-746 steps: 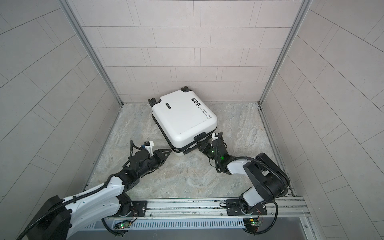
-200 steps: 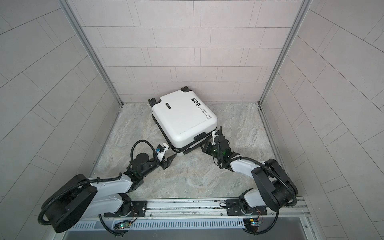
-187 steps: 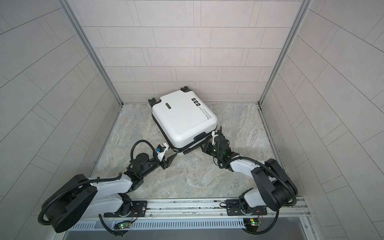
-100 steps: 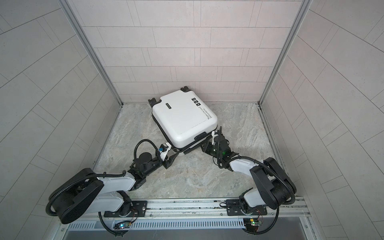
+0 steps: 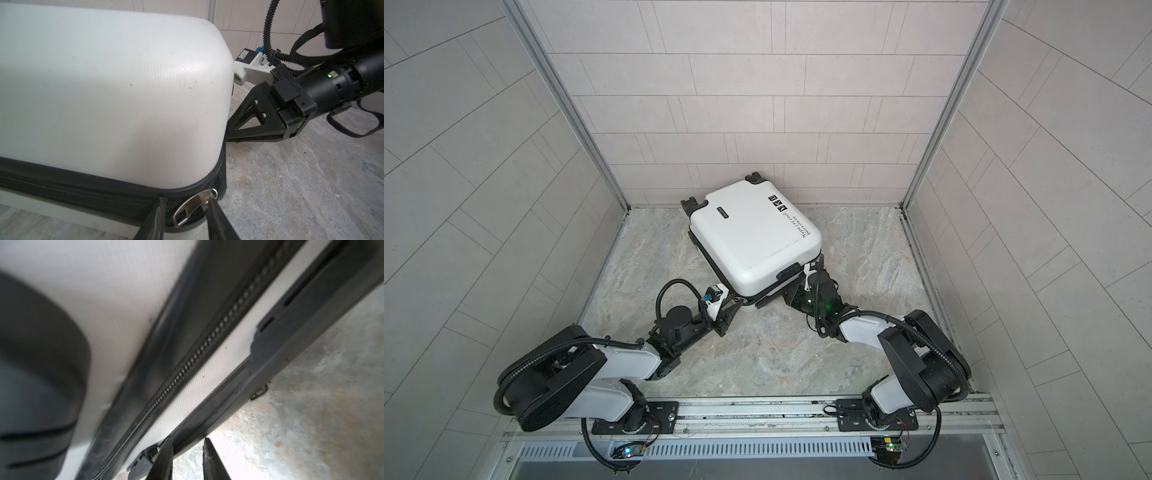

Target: Pack the luggage

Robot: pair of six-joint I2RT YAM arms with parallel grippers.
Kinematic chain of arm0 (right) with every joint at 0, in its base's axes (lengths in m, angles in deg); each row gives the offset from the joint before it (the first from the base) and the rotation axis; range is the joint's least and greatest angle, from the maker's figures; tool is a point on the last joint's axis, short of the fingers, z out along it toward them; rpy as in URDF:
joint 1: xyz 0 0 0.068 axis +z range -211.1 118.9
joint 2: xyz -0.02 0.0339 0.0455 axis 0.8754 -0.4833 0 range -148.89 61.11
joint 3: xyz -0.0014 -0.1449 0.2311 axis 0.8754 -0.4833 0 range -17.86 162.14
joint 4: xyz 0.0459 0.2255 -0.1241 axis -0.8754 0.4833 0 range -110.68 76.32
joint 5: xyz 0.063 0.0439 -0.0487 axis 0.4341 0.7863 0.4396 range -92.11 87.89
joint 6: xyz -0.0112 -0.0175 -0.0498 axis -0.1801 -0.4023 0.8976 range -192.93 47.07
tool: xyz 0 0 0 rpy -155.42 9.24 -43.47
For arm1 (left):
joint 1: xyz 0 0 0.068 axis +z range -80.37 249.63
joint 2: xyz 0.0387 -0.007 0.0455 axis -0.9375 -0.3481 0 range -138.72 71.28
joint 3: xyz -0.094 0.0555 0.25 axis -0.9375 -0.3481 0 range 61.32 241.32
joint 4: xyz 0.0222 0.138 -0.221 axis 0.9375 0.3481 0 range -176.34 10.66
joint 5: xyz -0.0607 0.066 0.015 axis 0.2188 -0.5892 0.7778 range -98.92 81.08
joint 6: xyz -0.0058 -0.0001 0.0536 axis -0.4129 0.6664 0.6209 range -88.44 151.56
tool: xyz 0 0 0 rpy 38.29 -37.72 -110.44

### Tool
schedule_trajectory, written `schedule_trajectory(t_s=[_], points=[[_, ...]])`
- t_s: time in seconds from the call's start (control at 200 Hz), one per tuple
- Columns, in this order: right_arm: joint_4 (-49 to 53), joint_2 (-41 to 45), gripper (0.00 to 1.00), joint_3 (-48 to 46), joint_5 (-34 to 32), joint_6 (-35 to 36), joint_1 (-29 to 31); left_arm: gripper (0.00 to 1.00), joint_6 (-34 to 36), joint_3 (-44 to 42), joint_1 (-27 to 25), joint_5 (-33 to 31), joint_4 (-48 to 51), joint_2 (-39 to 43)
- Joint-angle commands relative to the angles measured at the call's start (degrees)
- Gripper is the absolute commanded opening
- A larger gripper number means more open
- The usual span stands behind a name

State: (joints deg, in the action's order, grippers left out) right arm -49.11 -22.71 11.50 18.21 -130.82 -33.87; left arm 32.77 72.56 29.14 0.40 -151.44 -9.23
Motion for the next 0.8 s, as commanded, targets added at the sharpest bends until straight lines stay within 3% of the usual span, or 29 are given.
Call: schedule_trajectory(t_s=[0.0, 0.635, 0.791], points=[[-2.6, -1.6, 0.26, 2.0, -0.2, 0.0, 0.8, 0.35, -1.7, 1.3, -2.1, 2.9, -2.5, -0.7], [-3.6, -2.7, 0.21, 2.5, -0.1, -0.6, 1.6, 0.3, -2.6, 0.1, -4.2, -6.7, -6.6, -2.8], [-3.7, -2.7, 0.21, 2.6, 0.0, -0.7, 1.6, 0.3, -3.0, 0.1, -4.1, -6.6, -8.4, -3.0]])
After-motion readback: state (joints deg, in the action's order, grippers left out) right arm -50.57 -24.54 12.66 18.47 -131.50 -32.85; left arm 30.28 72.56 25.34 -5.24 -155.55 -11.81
